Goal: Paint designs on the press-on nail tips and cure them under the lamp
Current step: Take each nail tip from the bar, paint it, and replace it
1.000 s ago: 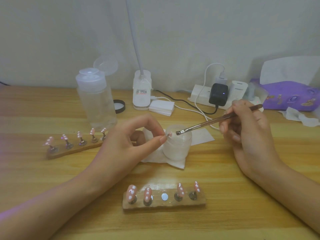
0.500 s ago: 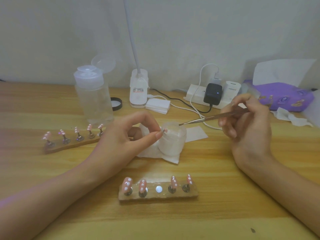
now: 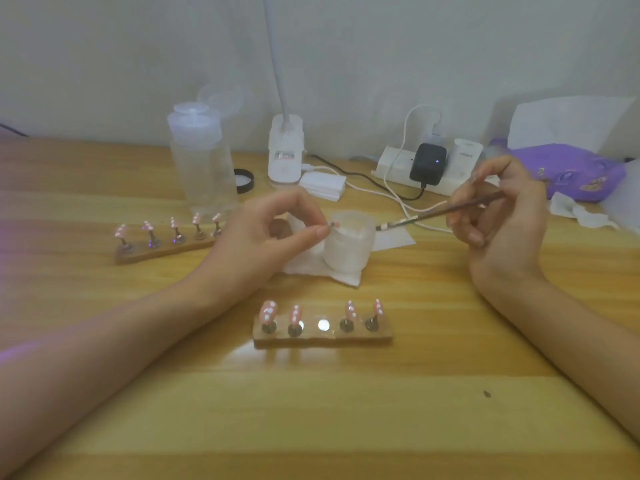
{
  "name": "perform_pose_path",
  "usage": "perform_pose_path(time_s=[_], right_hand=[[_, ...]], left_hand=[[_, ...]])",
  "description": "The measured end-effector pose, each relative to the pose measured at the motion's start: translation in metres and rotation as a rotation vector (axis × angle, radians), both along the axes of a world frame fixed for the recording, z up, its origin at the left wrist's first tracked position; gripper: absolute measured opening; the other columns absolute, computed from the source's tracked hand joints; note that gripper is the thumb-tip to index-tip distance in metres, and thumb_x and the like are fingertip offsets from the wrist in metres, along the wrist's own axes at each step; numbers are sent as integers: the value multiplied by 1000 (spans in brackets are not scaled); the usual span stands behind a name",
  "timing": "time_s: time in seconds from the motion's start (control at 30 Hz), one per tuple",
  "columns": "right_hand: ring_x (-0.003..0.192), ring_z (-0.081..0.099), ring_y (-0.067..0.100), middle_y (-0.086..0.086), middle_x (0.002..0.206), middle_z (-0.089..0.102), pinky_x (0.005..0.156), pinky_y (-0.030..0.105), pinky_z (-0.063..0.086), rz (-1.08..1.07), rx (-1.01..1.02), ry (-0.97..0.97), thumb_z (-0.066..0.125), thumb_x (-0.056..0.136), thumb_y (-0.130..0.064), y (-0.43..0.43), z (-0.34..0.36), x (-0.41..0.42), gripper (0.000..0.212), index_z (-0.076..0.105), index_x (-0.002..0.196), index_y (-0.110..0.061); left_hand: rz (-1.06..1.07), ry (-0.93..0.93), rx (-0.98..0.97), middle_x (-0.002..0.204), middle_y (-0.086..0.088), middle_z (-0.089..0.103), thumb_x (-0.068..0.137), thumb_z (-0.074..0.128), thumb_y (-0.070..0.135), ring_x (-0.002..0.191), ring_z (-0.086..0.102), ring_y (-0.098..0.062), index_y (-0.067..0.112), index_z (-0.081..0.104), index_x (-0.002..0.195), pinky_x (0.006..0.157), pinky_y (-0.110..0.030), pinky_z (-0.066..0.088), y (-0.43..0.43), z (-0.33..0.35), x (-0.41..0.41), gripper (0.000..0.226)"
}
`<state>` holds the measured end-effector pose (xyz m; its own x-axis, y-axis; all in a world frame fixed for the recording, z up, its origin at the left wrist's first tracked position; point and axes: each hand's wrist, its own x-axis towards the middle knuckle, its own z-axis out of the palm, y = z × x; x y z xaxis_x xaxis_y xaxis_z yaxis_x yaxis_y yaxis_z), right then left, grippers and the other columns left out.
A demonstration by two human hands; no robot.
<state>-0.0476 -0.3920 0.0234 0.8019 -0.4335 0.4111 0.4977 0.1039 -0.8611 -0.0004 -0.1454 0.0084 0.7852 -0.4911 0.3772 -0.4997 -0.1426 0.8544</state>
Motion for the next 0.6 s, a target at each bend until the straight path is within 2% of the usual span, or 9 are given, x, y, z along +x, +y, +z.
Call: perform_pose_path(time_s=[0.1, 0.27, 0.37, 0.5, 0.6], right_hand=[[45, 44, 14, 0, 60, 59, 38, 19, 20, -31, 143, 29, 27, 96, -16, -3, 0, 0, 26, 46, 79, -16], [37, 31, 11, 5, 58, 54, 40, 22, 13, 2, 294, 130, 31, 94, -16, -7, -1, 5, 29, 49, 71, -19], [35, 21, 11, 5, 54, 55, 39, 21, 14, 47, 256, 197, 36, 94, -18, -4, -1, 8, 29, 48, 68, -21], [35, 21, 11, 4, 55, 59, 37, 20, 18, 100, 212, 229, 40, 95, -16, -4, -2, 9, 26, 47, 70, -20], [35, 21, 10, 3, 57, 62, 36, 19, 21, 121, 168, 259, 43, 96, -18, -4, -3, 10, 25, 48, 72, -19]], left_hand=[[30, 3, -119, 69, 22, 61, 92, 70, 17, 49, 41, -2, 21, 63, 82, 47, -12, 34, 2, 3, -2, 13], [41, 85, -343, 89, 13, 70, 92, 70, 21, 52, 42, -6, 26, 68, 88, 49, -16, 38, 5, 15, 0, 7], [26, 104, -304, 91, 11, 72, 92, 71, 21, 54, 47, -5, 30, 75, 91, 51, -15, 40, 7, 20, -2, 10], [16, 124, -233, 85, 18, 69, 88, 75, 26, 62, 56, -4, 30, 75, 84, 53, -15, 44, 17, 26, -12, 6], [-36, 115, -262, 78, 14, 67, 83, 76, 27, 61, 57, -7, 25, 71, 82, 53, -17, 44, 27, 30, -18, 5]])
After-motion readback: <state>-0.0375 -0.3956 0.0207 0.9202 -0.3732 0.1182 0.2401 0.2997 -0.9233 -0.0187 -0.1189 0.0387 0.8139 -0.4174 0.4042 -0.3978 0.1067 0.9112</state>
